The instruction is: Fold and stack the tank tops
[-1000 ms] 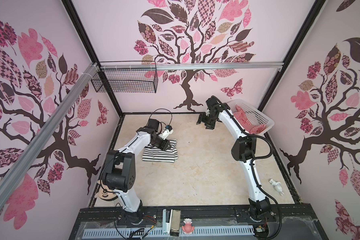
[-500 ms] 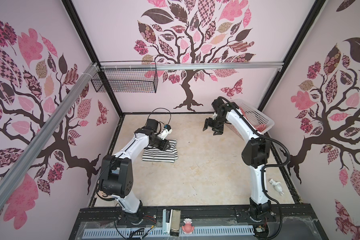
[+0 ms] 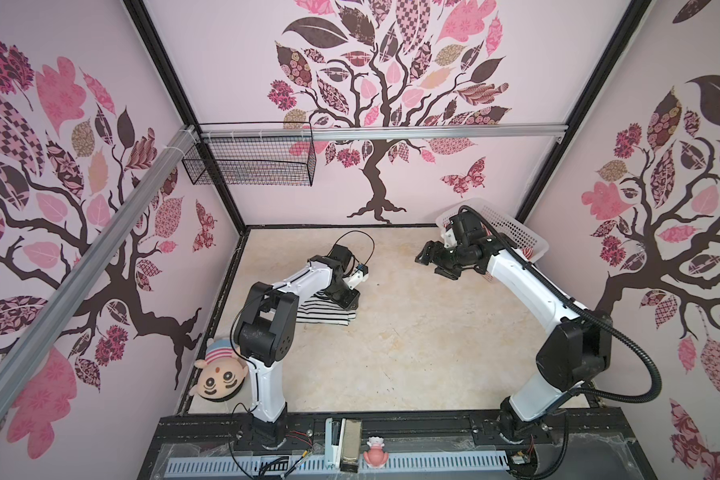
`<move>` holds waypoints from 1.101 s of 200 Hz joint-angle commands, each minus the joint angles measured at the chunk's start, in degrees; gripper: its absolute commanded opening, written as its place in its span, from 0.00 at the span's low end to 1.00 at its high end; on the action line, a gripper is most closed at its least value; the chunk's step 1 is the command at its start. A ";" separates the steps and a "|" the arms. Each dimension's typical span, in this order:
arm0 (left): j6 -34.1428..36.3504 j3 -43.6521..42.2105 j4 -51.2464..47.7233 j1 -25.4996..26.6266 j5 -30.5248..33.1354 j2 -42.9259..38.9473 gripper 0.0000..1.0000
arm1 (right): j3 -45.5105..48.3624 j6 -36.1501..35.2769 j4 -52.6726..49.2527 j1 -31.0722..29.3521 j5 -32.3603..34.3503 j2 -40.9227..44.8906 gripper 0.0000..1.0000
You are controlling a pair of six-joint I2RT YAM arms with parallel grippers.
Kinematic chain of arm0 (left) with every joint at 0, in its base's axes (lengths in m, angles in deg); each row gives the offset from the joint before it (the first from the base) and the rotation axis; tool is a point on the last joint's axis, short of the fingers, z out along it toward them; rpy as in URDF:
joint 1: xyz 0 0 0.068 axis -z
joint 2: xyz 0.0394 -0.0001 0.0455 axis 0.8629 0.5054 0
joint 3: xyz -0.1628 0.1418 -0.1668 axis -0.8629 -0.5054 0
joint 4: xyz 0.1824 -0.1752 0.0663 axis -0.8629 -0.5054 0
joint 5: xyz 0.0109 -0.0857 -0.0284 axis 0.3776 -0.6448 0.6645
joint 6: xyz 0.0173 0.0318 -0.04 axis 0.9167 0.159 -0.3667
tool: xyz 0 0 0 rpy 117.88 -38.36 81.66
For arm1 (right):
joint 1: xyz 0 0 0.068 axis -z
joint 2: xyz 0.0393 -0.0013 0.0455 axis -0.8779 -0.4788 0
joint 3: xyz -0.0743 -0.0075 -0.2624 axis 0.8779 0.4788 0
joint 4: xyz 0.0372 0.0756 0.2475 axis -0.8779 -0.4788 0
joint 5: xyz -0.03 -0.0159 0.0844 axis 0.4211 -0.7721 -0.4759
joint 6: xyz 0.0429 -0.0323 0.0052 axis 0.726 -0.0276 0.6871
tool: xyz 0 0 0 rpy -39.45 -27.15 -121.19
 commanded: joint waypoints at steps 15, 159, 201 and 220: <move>2.73 -0.72 -0.15 -2.27 7.22 0.10 0.32 | -3.04 -0.33 0.75 1.73 4.41 4.30 0.80; 15.69 -0.39 -5.46 -23.87 9.33 -1.22 0.32 | -9.99 0.63 4.73 23.42 0.75 -12.91 0.83; 14.17 0.83 -4.24 -24.24 10.49 -0.73 0.32 | -21.10 -4.11 -0.59 27.06 5.60 -23.33 0.86; 13.21 2.04 -5.22 -24.24 8.81 -1.39 0.32 | -29.28 -7.14 -6.22 27.58 12.68 -29.00 0.86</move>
